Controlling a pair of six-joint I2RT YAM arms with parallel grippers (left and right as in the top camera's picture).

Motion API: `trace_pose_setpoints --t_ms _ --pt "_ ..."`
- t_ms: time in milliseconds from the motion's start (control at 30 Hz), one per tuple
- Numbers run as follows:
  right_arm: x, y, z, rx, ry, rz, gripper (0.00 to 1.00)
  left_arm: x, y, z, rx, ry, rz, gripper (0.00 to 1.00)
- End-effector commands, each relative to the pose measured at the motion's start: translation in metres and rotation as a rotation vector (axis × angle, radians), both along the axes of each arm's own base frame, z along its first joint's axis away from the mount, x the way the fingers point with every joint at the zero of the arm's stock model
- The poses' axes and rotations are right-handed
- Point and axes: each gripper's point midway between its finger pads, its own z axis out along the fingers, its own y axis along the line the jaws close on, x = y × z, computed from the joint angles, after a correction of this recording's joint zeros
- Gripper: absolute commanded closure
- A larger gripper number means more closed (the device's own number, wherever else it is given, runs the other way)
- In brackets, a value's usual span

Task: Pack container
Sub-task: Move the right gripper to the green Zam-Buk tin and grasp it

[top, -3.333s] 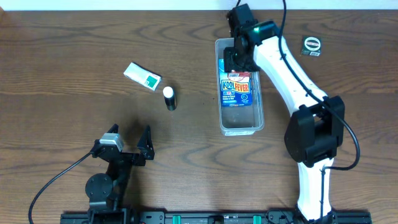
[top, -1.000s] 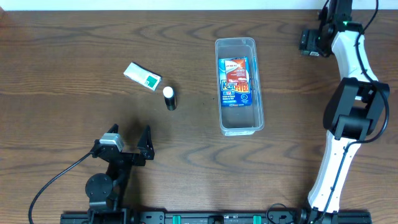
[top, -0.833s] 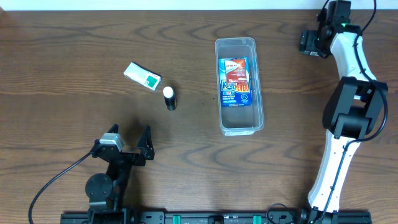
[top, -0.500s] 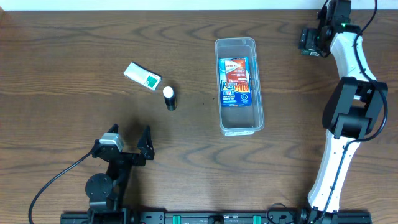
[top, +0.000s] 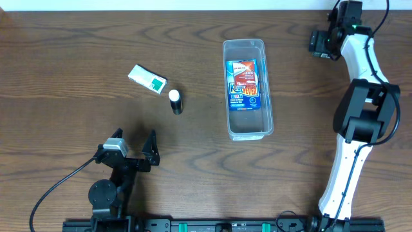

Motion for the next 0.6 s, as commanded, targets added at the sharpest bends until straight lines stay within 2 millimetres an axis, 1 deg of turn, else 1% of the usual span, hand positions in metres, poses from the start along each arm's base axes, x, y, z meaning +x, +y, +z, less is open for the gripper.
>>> trace_pose_setpoints --t_ms 0,233,367,433,467,567 --pt "-0.0020 -0.0022 -0.0115 0.000 0.018 -0.014 0.12 -0.0005 -0.0012 -0.0185 -0.008 0.062 -0.009 0.02" --pt "-0.0016 -0.0035 -0.0112 -0.020 0.019 0.009 0.12 -0.0004 -0.0014 -0.0190 -0.008 0.064 -0.009 0.02" --pt "-0.0015 -0.0035 -0.0111 -0.020 0.018 0.009 0.18 -0.0004 -0.0013 -0.0190 -0.008 0.064 -0.009 0.02" --pt "-0.0011 -0.0039 -0.0111 -0.021 0.016 0.008 0.23 -0.0004 -0.0013 -0.0190 -0.008 0.064 -0.009 0.02" --pt "-0.0010 -0.0048 -0.0109 -0.021 0.015 0.007 0.28 -0.0004 -0.0013 -0.0190 -0.008 0.064 -0.009 0.02" --pt "-0.0006 -0.0060 -0.0106 -0.021 0.012 0.005 0.30 -0.0004 -0.0013 -0.0190 -0.008 0.064 -0.009 0.02"
